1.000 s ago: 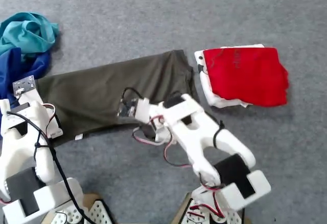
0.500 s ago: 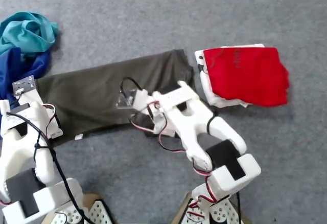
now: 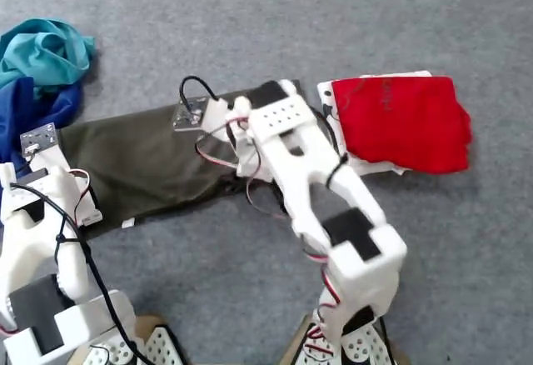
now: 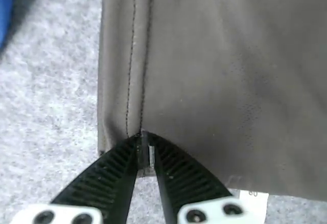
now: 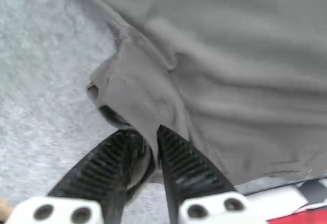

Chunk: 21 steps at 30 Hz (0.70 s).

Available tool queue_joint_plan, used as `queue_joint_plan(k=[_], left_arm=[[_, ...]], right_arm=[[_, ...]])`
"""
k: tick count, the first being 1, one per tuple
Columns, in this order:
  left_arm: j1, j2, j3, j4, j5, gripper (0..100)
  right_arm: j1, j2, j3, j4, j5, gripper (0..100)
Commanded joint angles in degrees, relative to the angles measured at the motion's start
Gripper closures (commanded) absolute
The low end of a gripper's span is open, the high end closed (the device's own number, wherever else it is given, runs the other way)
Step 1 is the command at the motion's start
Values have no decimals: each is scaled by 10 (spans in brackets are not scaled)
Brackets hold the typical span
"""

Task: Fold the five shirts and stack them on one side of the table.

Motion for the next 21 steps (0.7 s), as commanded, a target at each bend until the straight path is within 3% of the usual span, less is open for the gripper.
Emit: queue_joint_plan(k=[1,8,15,21], left_arm=[[-7,1,3,-4,-1,971],[-7,1,3,-4,-1,971],[-7,1,4,-4,-1,971],[-7,1,4,-4,-1,971]], right_arm=[[18,63,-129,40,53,985],[27,229,-372,117,107,984],[25,367,-573,150,113,981],[25,421,-706,155,103,786]])
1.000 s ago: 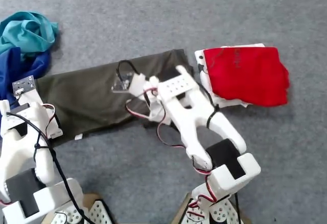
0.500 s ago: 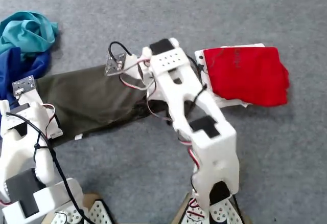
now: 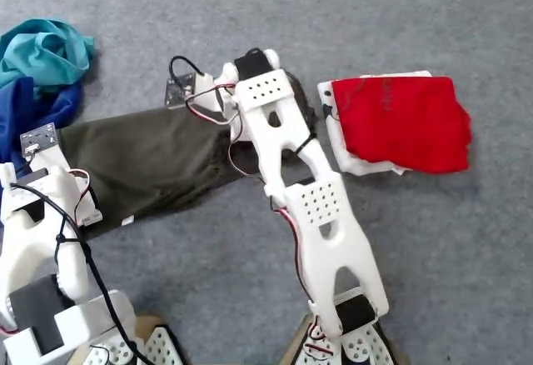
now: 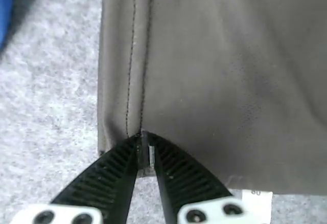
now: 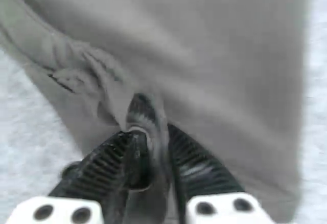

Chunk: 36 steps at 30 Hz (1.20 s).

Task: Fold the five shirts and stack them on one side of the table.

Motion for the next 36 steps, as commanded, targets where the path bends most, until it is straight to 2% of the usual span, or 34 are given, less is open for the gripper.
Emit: queue_joint_plan(k=[1,8,11,14,17,21,29,32,36], left_arm=[[-7,1,4,-4,-1,971],[-6,1,7,-5,-9,971],[-6,1,7,-5,-25,971],[-7,1,9,-5,-22,971],[-7,1,9,-5,-21,971],[-7,1,9,-5,-21,971],[-7,1,9,-6,-21,971],[-7,1,9,-6,-20,971],[-7,1,9,-6,-20,971]], right_arm=[[8,5,-93,4,-16,783],[30,7,-210,4,-89,858],[44,7,-259,43,-127,875],[57,3,-276,41,-201,992],[58,-22,-248,42,-280,986],[44,-88,-129,42,-316,985],[9,-289,284,19,-315,985],[18,-307,364,-35,-315,985],[39,-289,397,-114,-314,984]])
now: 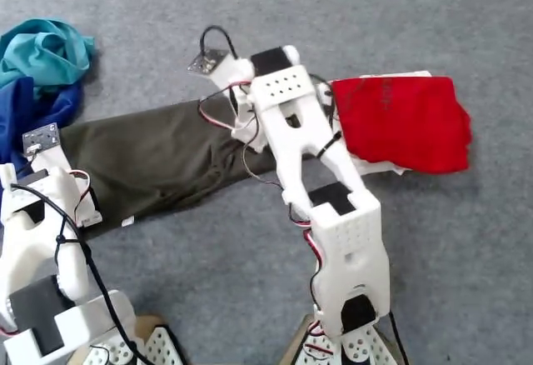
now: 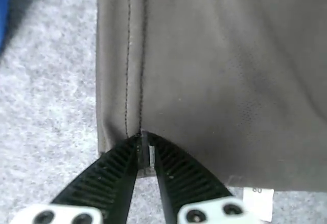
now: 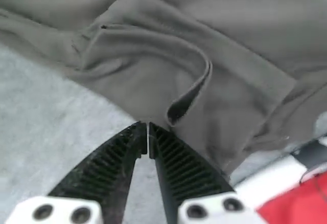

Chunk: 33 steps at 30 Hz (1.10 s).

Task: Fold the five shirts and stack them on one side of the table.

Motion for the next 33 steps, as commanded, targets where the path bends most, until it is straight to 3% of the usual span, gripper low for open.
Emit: queue_joint_plan(k=[1,8,15,20,26,29,33], left_arm=[[-7,1,4,-3,0,971],[-7,1,4,-3,0,971],[-7,1,4,-3,0,971],[-7,1,4,-3,0,971],[-6,-34,22,-11,-4,972],[0,-118,34,6,-4,972],[20,-280,-24,122,-9,969]], right_arm=[[31,-13,16,-72,-3,984],[112,66,-47,-166,-2,984],[146,175,-142,-231,-2,984],[146,186,-262,-139,-3,984],[135,187,-509,106,-2,984],[149,174,-576,105,-6,984],[154,91,-537,105,-6,984]])
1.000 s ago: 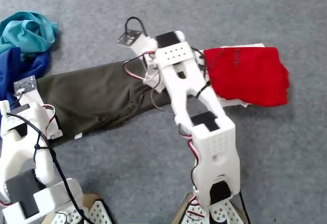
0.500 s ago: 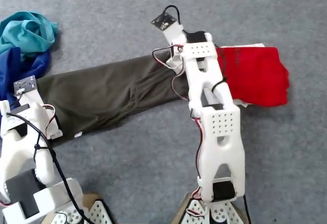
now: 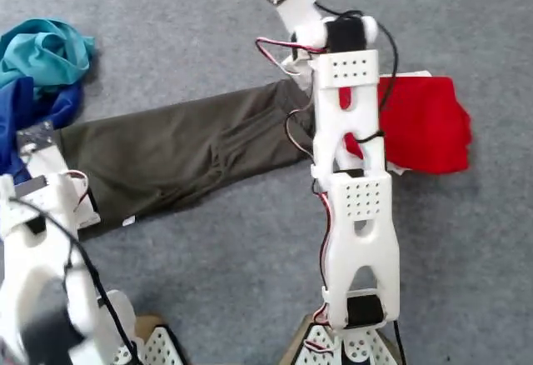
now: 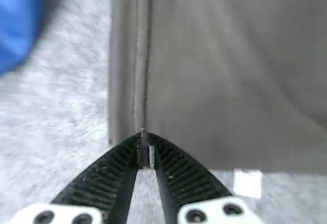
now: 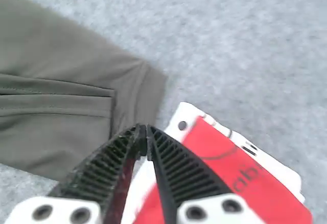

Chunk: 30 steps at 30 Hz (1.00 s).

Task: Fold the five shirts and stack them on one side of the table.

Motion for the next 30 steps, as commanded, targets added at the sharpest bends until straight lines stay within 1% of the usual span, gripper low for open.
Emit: queue_joint_plan(k=[1,3,5,9,12,15,17,21,24,26,30], left_arm=[[31,-154,-70,103,-18,967],[49,-208,-111,161,-36,965],[47,-228,-150,197,-48,929],[-8,-190,-204,215,-55,863],[-31,-110,-227,215,-55,846],[-57,-4,-261,221,-58,793],[-73,66,-302,245,-85,761],[-112,192,-396,256,-125,755],[-126,274,-462,256,-137,755],[-125,324,-494,249,-136,755],[-122,411,-519,200,-133,755]], right_arm=[[6,-112,36,7,-6,984],[4,-183,121,6,-6,984],[-3,-258,224,5,-5,984],[-6,-383,436,4,-4,984],[11,-465,586,4,-6,984],[44,-560,720,4,-4,984],[70,-625,800,4,-3,984],[142,-742,953,-11,24,984],[193,-826,1078,-52,42,984],[214,-885,1152,-80,43,984],[219,-1001,1256,-94,39,984]])
